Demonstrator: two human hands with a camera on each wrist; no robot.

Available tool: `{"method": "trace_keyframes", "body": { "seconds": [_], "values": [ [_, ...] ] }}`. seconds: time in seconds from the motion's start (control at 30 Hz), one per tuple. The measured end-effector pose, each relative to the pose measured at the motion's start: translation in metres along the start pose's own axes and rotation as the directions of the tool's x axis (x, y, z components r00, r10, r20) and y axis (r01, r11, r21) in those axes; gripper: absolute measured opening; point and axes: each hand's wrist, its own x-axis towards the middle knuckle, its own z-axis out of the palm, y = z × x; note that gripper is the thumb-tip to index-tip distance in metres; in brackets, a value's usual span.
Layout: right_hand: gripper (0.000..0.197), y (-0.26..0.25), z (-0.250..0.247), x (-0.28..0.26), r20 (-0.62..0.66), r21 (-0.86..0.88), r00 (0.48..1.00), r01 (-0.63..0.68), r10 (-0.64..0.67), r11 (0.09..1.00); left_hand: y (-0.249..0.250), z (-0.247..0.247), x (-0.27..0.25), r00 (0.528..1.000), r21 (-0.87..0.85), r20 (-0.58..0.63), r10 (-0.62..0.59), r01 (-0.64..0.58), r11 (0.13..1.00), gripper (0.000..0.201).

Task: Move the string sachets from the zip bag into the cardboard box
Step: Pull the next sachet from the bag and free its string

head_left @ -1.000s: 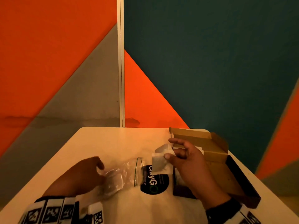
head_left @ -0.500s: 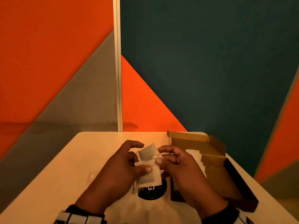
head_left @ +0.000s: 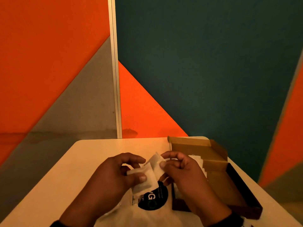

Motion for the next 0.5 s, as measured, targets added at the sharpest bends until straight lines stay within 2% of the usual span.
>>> {"method": "trace_keyframes", "body": {
  "seconds": [0.2, 0.4, 0.5],
  "values": [
    [0.018, 0.004, -0.007, 0.008, -0.059, 0.021, 0.998, 0.002, -0.001, 1.000, 0.002, -0.013, 0.000, 0.998, 0.060, -0.051, -0.027, 0.030, 0.998, 0.012],
    [0.017, 0.010, -0.010, 0.016, -0.165, -0.031, 0.986, -0.015, 0.010, 0.999, -0.002, -0.022, 0.000, 0.993, -0.035, -0.120, 0.002, -0.006, 0.999, 0.012],
    [0.022, 0.010, -0.010, 0.015, -0.130, -0.008, 0.991, -0.044, 0.043, 0.999, -0.002, -0.024, 0.000, 0.989, -0.153, -0.147, 0.032, -0.054, 0.987, 0.009]
  ]
}}
